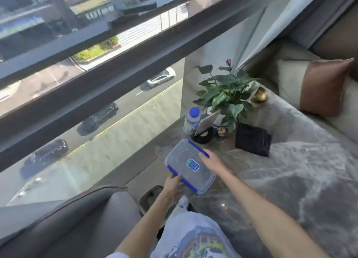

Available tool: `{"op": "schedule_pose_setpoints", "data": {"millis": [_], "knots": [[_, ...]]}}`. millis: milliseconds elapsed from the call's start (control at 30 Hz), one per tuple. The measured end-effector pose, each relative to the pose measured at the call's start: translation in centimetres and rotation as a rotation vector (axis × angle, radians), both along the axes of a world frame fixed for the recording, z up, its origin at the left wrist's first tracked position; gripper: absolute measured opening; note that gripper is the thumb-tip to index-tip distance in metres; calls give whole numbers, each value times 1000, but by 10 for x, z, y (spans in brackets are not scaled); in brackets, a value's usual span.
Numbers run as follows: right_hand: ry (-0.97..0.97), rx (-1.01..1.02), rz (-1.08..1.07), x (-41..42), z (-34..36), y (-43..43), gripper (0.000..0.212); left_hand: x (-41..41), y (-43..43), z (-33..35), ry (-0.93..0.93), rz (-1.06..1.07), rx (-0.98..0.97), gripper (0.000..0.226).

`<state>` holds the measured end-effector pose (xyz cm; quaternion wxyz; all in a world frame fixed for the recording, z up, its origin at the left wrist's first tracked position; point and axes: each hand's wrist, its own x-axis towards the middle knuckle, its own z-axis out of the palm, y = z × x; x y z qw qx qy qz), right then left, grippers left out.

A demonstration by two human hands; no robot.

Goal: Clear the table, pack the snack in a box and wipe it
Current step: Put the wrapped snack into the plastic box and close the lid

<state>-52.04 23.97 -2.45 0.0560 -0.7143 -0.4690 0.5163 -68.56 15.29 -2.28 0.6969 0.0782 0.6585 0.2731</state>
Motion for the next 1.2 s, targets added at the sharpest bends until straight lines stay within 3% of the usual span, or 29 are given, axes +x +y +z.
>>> {"op": "schedule_pose_setpoints", "data": {"millis": [100, 233, 400, 600, 733, 967, 1100, 1200], "knots": [[110, -39, -130, 17, -1, -12, 42, 8, -5, -6, -85, 147, 73, 38], [209, -43, -398, 57, -8, -62, 36, 22, -14, -14, -36, 62, 67, 41], [310, -9, -757, 125, -6, -152, 21, 74, -24, -20, -59, -219, 123, 43], [366, 127, -1124, 214, -5, -270, 33, 192, -59, -15, -98, -656, 232, 13], [422, 218, -1366, 272, -3, -343, 32, 281, -105, -9, -106, -805, 268, 24], [374, 229, -1564, 354, -17, -458, 42, 387, -218, -18, -24, -854, 303, 10], [336, 197, -1542, 373, -32, -498, 38, 414, -262, -30, 50, -818, 260, 4], [292, 191, -1513, 377, -38, -513, 34, 420, -285, -38, 104, -813, 236, 14]]}}
